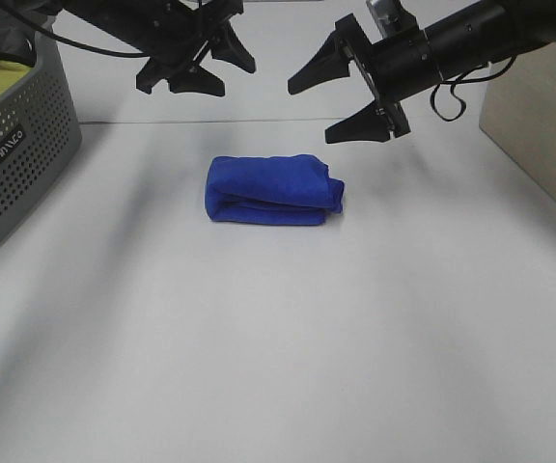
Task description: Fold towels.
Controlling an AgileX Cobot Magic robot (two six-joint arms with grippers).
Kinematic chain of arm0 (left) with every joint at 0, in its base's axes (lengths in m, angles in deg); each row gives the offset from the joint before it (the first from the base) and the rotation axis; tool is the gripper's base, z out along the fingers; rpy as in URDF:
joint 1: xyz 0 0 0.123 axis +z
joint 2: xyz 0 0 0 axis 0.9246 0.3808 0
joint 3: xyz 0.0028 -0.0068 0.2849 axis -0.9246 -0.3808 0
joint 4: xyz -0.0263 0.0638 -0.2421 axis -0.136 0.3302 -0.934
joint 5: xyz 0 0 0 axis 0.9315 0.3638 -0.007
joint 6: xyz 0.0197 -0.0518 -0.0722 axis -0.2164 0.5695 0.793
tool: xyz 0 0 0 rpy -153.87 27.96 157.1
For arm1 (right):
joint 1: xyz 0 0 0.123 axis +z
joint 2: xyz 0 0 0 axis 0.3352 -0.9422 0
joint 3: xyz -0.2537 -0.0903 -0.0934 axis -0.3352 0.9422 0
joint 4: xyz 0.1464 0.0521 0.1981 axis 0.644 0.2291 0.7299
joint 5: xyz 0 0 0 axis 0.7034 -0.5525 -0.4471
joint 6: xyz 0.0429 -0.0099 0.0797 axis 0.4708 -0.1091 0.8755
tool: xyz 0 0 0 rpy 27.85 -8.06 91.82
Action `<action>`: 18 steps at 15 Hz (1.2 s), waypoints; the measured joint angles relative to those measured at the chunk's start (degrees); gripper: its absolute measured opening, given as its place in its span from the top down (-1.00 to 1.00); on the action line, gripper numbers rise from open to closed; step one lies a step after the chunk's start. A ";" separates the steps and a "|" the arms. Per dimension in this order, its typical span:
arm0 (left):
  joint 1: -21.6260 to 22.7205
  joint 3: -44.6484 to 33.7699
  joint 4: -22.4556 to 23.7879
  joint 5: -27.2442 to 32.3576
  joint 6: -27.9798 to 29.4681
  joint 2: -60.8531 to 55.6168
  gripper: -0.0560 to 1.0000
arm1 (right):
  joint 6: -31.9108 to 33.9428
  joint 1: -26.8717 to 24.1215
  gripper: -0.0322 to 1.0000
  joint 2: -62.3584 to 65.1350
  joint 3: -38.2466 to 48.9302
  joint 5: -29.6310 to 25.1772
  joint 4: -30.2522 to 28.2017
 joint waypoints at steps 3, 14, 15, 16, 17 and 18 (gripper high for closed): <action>0.29 0.17 0.00 0.86 -0.11 0.00 -0.14 | -7.33 1.38 -0.71 -3.72 1.60 -2.06 11.46; 0.29 0.17 2.58 7.22 -4.18 -1.55 -0.14 | -9.45 4.64 -0.71 -12.20 1.60 -0.23 13.46; 0.29 0.17 5.04 7.22 -4.53 -3.27 -0.14 | -9.57 4.64 -0.71 -10.71 1.60 -0.46 13.01; 0.29 0.17 7.56 7.28 -4.58 -4.98 -0.14 | -9.63 4.64 -0.71 -8.19 1.60 -0.52 12.03; 0.29 0.17 10.49 7.68 -4.58 -6.93 -0.14 | -9.40 4.64 -0.71 -5.33 1.60 -0.86 9.97; 0.29 0.29 13.35 9.17 -4.58 -8.65 -0.14 | -7.96 4.64 -0.71 -2.92 1.60 -0.97 6.65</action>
